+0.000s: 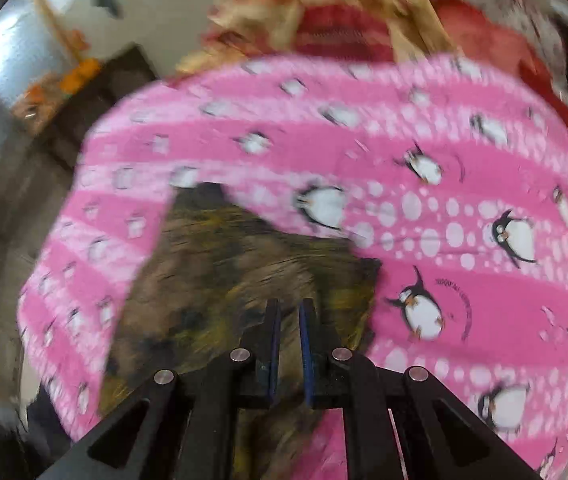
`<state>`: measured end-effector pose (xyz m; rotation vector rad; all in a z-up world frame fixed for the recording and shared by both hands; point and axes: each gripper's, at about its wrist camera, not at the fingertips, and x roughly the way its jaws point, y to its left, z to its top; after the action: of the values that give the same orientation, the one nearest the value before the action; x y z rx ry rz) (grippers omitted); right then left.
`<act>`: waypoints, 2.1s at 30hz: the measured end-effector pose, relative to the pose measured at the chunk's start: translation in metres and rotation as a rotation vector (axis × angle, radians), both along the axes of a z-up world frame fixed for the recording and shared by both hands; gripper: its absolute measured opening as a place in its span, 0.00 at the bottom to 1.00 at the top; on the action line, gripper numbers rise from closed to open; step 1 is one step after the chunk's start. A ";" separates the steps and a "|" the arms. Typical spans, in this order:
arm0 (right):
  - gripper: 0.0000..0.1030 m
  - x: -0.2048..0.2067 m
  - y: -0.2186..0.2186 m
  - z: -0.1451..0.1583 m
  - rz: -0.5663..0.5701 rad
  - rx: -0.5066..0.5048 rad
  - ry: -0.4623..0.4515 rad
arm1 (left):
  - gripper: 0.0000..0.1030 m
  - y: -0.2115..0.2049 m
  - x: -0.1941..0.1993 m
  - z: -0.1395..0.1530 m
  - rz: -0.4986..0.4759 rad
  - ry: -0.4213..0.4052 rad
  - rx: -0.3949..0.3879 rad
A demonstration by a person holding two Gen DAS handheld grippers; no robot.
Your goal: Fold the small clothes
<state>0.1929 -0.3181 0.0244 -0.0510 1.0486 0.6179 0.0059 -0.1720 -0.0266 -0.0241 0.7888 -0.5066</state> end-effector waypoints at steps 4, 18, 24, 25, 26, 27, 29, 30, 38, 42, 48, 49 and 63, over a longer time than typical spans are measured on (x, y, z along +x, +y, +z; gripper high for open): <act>0.07 -0.079 0.013 0.007 0.158 0.014 -0.118 | 0.08 0.037 0.016 -0.018 0.132 0.032 0.052; 0.07 -0.148 -0.009 -0.082 0.016 -0.017 -0.036 | 0.08 0.061 0.043 -0.028 0.181 0.131 -0.041; 0.11 -0.122 0.020 -0.013 -0.104 -0.042 -0.185 | 0.08 0.075 0.139 0.005 0.284 0.094 -0.041; 0.11 -0.114 0.025 -0.011 -0.139 -0.052 -0.183 | 0.08 0.073 0.157 0.006 0.300 0.096 -0.042; 0.11 -0.100 0.033 -0.011 -0.191 -0.066 -0.172 | 0.08 0.071 0.173 0.005 0.307 0.103 -0.039; 0.11 -0.089 0.038 -0.013 -0.228 -0.079 -0.168 | 0.08 0.066 0.190 0.002 0.318 0.113 -0.024; 0.11 -0.064 0.050 -0.022 -0.307 -0.088 -0.145 | 0.08 0.053 0.212 -0.005 0.315 0.117 0.011; 0.11 -0.052 0.055 -0.029 -0.331 -0.075 -0.117 | 0.08 0.048 0.219 -0.011 0.309 0.123 0.022; 0.10 -0.029 0.039 -0.094 -0.366 -0.011 -0.132 | 0.08 0.030 0.235 -0.070 0.333 0.106 0.063; 0.10 -0.027 0.032 -0.096 -0.370 0.068 -0.119 | 0.08 0.030 0.244 -0.075 0.341 0.112 0.052; 0.10 -0.023 0.029 -0.095 -0.373 0.110 -0.099 | 0.08 0.021 0.251 -0.074 0.329 0.120 0.116; 0.11 -0.025 0.031 -0.094 -0.375 0.103 -0.102 | 0.08 0.018 0.254 -0.070 0.307 0.135 0.151; 0.92 -0.047 -0.083 -0.064 -0.411 0.374 0.013 | 0.65 0.085 0.151 -0.076 0.222 0.298 -0.098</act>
<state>0.1461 -0.4009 -0.0393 0.4848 0.9068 0.4291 0.1571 -0.0869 -0.1026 -0.2804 1.0384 -0.3339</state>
